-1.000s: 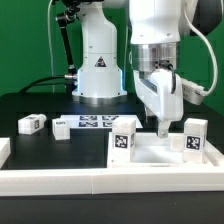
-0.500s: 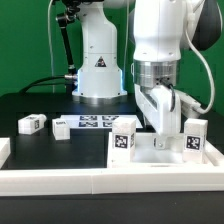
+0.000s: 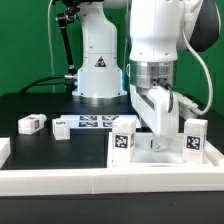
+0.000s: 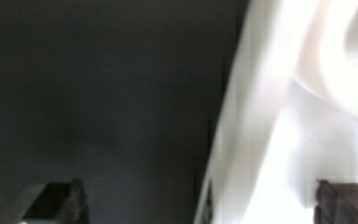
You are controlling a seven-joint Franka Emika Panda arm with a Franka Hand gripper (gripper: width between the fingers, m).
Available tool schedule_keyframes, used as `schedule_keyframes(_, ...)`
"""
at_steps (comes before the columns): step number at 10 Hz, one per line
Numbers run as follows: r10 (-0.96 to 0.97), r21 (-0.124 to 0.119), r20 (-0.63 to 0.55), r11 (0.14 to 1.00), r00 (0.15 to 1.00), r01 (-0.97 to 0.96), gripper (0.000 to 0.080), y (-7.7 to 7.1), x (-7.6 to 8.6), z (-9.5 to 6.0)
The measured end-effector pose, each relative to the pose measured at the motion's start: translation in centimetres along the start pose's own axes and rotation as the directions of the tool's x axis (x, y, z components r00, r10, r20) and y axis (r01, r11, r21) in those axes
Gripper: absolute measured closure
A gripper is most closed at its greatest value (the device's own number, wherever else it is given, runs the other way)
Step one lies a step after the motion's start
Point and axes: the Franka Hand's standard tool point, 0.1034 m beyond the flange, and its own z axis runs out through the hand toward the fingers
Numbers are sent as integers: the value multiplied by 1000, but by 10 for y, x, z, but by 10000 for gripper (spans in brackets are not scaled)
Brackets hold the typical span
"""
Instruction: Assemble square table
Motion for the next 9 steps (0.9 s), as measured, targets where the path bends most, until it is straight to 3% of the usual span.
schedule_keyframes(2,-1,-1,0,1000,1000,1,513,0,0,0)
schedule_keyframes(3,-1,-1,0,1000,1000,1,513,0,0,0)
schedule_keyframes(4,-1,-1,0,1000,1000,1,683,0,0,0)
schedule_keyframes(6,3,7,-4,1000,1000,-3,731,-1,2,-1)
schedule_keyframes(9,4,7,-4,1000,1000,-4,732,-2,3,-1)
